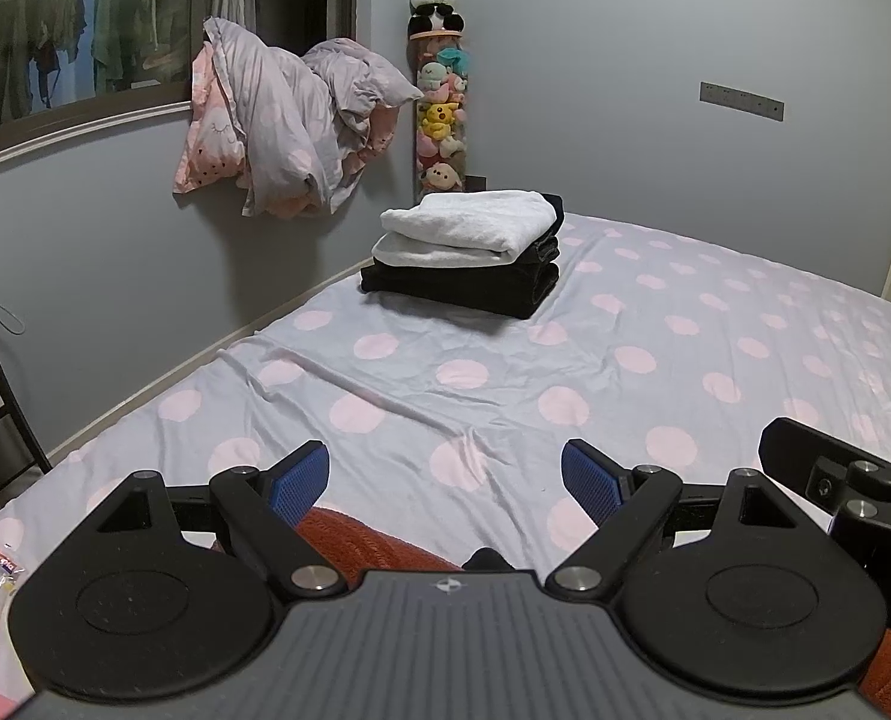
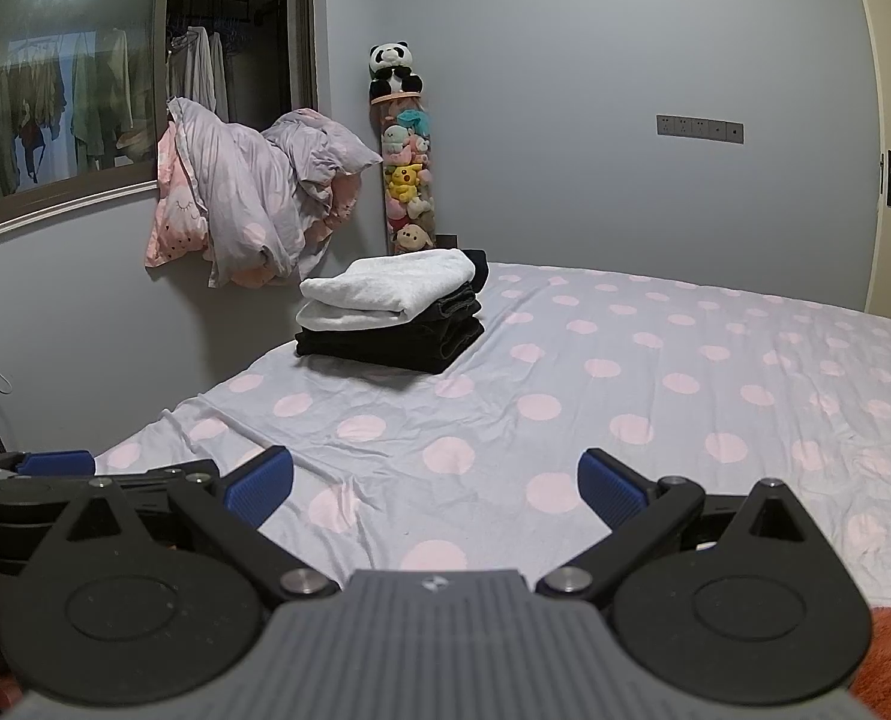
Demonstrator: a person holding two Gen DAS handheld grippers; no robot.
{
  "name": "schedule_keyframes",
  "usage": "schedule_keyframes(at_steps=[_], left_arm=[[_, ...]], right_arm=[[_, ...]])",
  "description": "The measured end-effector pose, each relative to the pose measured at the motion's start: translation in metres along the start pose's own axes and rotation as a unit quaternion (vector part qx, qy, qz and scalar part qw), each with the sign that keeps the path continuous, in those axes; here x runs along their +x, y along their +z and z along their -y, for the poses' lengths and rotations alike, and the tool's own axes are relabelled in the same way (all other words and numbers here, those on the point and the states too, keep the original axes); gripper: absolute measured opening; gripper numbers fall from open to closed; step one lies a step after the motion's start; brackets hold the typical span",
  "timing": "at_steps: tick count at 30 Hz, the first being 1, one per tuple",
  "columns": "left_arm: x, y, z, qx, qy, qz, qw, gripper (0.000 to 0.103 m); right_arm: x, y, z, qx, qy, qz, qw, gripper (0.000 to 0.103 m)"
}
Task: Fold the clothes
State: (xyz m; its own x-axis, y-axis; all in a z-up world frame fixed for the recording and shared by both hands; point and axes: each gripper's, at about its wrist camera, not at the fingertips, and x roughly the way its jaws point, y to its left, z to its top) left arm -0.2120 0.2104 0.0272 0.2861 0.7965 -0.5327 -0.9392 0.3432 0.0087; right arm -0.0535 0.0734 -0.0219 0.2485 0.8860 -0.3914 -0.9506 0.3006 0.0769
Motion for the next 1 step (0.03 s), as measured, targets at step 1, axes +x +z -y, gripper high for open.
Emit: schedule_keyframes(at_steps=[1], left_arm=[[0.0, 0.0, 0.0, 0.0, 0.0, 0.0, 1.0, 0.1]], right_arm=[[-0.0001, -0.0001, 0.0005, 0.001, 0.0, 0.0, 1.0, 0.102]])
